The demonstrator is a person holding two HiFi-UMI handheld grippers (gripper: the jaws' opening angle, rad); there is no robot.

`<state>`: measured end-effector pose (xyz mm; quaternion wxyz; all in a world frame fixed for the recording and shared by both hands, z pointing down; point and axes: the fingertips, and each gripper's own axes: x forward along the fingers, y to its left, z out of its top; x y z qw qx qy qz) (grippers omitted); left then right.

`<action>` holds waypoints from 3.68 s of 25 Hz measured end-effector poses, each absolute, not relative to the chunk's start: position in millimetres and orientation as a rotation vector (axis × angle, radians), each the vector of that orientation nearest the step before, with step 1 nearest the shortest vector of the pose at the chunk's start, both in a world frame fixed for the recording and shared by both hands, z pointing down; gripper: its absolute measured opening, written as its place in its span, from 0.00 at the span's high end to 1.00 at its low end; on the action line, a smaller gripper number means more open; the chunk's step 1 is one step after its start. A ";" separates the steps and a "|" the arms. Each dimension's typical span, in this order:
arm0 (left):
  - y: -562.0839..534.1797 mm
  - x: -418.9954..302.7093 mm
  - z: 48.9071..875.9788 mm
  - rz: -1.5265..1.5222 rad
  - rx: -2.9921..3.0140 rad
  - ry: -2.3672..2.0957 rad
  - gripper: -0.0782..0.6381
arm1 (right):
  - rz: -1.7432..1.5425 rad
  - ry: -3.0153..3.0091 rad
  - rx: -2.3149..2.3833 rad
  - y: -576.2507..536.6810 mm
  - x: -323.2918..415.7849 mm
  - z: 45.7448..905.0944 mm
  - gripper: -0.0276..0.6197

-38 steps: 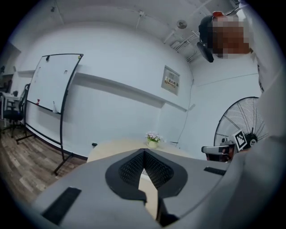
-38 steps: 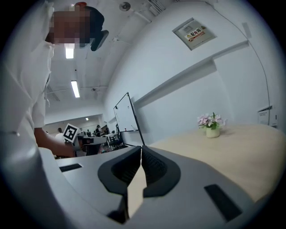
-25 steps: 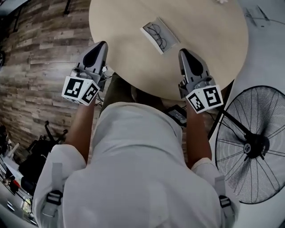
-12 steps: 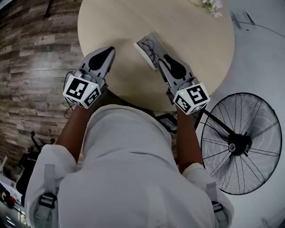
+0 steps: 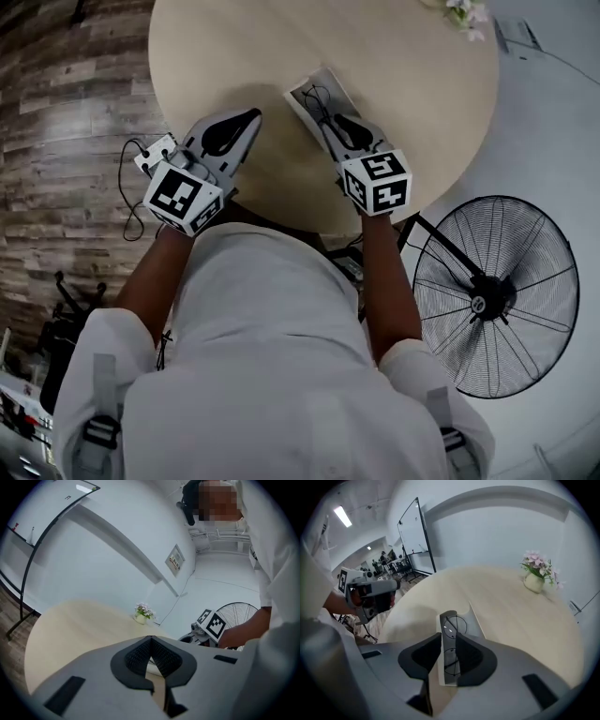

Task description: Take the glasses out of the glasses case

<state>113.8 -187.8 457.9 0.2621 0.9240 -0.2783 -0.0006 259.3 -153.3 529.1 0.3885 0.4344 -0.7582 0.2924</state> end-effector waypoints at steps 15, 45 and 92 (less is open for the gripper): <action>-197.6 109.6 479.1 -0.013 2.454 -0.704 0.87 | 0.777 -1.682 1.018 -160.6 273.9 576.5 0.83; -189.7 70.7 474.3 -0.037 2.443 -0.697 0.87 | 0.730 -1.630 0.948 -163.8 265.1 581.4 0.91; -4.1 96.7 216.8 -0.062 2.873 -0.700 0.87 | -0.132 -2.622 2.042 132.2 308.0 177.0 0.91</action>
